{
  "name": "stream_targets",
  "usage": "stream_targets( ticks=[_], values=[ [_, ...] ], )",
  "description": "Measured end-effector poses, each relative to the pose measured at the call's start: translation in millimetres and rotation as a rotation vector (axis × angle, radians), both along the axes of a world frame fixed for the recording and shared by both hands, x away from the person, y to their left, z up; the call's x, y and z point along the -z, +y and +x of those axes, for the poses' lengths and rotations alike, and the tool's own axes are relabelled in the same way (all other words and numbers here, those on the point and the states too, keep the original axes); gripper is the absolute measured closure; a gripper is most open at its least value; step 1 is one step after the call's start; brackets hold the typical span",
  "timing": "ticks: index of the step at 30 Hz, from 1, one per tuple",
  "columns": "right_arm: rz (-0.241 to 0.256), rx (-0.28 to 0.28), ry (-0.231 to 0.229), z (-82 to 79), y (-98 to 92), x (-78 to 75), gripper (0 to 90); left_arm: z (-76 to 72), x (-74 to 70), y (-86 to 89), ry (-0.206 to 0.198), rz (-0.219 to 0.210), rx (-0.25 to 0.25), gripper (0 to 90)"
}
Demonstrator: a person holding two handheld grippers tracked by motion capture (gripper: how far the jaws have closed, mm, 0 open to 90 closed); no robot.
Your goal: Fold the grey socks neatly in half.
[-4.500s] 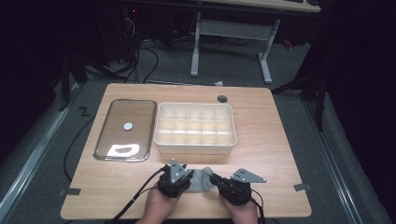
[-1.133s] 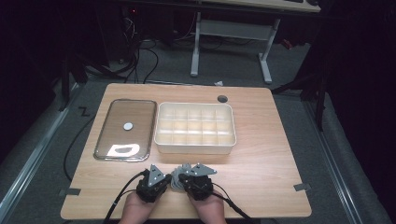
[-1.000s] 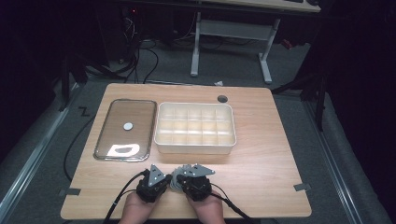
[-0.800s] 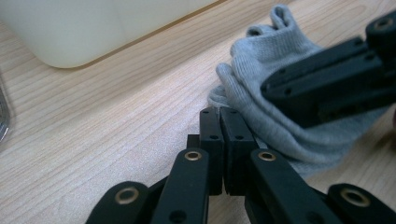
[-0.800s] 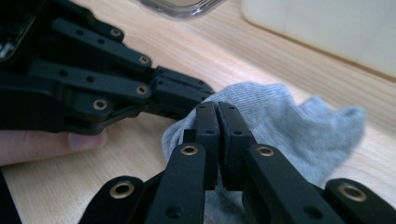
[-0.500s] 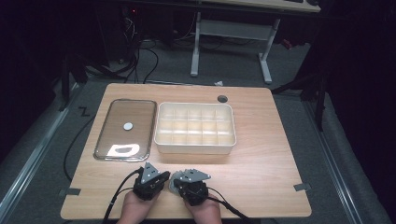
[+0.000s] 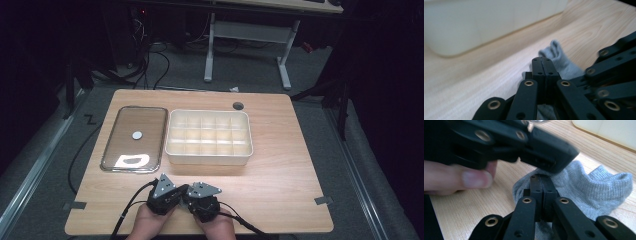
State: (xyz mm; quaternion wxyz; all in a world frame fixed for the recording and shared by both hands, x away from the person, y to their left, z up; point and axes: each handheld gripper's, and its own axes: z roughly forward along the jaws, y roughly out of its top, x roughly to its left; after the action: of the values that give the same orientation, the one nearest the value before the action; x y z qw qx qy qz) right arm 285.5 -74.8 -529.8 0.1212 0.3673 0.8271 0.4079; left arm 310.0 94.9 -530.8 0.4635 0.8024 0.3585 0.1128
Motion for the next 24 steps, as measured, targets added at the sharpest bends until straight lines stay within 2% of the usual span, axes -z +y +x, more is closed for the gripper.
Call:
stream_targets(
  ticks=[2, 6, 11, 15, 18, 22, 24],
  values=[
    [-0.002, -0.006, -0.006, -0.8, -0.7, -0.9, 85.9, 1.4, 0.2, 1.4, 0.015, -0.011, 0.000, 90.0],
    [0.002, -0.004, -0.023, -8.8, -8.8, -8.0, 83.7, -0.3, 0.8, -0.5, -0.001, 0.008, 0.000, 90.0],
    [0.018, 0.044, -0.069, -19.7, -24.6, -16.8, 83.6, -0.6, 1.2, -1.3, -0.006, 0.016, -0.005, 90.0],
    [0.005, 0.073, -0.026, -17.2, -32.5, -10.4, 83.6, -2.5, 1.3, -3.5, -0.024, 0.036, -0.005, 90.0],
    [-0.012, 0.066, 0.024, -13.8, -31.0, -2.0, 85.1, -2.7, 1.3, -3.6, -0.027, 0.041, -0.003, 90.0],
    [-0.003, 0.068, 0.039, -10.7, -31.5, -1.6, 87.1, -2.9, -1.9, -1.7, -0.016, 0.017, -0.009, 90.0],
    [-0.006, 0.065, 0.029, -11.0, -31.0, -1.2, 87.1, -8.1, -9.3, -0.9, -0.043, -0.004, -0.003, 90.0]
  ],
)
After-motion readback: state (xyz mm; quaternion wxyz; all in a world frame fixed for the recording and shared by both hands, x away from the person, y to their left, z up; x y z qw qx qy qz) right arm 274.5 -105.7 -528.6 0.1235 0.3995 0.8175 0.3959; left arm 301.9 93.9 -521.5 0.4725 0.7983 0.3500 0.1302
